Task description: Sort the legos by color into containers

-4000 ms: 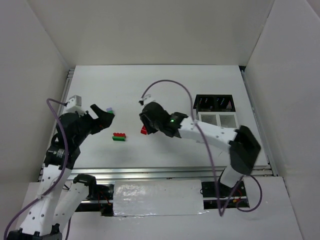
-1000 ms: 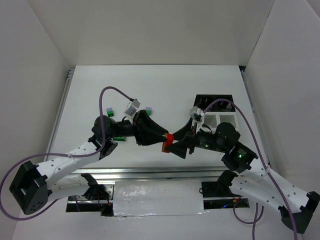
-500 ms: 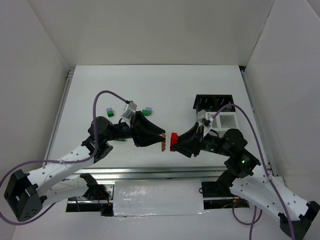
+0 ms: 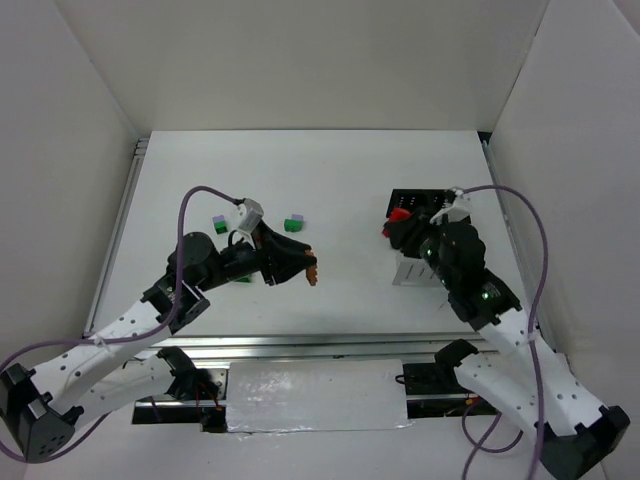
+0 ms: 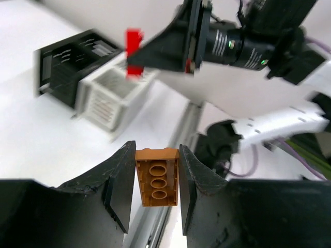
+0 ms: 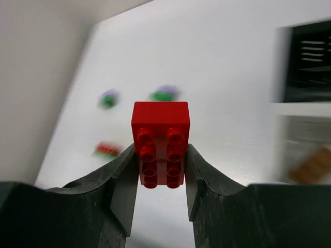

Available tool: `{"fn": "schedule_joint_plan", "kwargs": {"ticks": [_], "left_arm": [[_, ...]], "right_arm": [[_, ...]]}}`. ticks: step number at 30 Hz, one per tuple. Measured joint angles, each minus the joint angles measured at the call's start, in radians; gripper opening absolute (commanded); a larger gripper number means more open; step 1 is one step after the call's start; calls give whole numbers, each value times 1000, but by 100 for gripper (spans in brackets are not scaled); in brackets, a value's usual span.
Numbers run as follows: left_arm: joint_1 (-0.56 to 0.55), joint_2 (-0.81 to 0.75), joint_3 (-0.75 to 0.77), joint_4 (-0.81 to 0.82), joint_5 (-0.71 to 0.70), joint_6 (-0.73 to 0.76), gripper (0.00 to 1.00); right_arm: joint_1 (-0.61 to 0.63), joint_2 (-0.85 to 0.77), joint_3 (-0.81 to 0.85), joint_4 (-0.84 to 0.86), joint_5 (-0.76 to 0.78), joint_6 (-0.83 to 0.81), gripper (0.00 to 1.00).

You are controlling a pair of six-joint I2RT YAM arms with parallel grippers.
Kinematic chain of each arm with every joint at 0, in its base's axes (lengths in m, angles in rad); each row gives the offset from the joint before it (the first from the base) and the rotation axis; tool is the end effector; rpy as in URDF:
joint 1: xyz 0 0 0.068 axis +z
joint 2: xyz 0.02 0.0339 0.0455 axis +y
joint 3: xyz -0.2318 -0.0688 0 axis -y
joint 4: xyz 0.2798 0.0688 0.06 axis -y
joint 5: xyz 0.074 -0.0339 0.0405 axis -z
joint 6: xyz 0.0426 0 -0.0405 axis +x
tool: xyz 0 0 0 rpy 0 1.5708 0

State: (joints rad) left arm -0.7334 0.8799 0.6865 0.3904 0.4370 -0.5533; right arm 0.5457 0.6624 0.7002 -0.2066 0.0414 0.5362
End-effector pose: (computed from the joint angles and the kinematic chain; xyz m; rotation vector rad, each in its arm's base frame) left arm 0.1876 -0.1933 0.3193 0.5334 1.4412 -1.3484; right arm 0.1971 0.1176 0.3070 0.0229 1.8003 0.7504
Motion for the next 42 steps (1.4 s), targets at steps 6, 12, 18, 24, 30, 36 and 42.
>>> {"fn": "schedule_joint_plan", "kwargs": {"ticks": [6,12,18,24,30,36,42], "left_arm": [[4,-68,77,-266,-204,35,0],[5,-105,86,-406,-275,56,0],[5,-87,86,-454,-279,64,0],[5,-63,86,-451,-275,79,0],[5,-12,99,-448,-267,80,0],[5,68,160,-386,-264,80,0],[1,290,282,-198,-186,77,0]], "right_arm": [[-276,141,67,-237,388,145,0],[-453,194,78,-298,501,154,0],[-488,235,87,-299,511,147,14],[-488,259,87,-291,493,143,73],[-488,283,87,-288,491,134,92],[-488,272,108,-293,467,127,94],[-488,106,165,-336,387,124,97]]}}
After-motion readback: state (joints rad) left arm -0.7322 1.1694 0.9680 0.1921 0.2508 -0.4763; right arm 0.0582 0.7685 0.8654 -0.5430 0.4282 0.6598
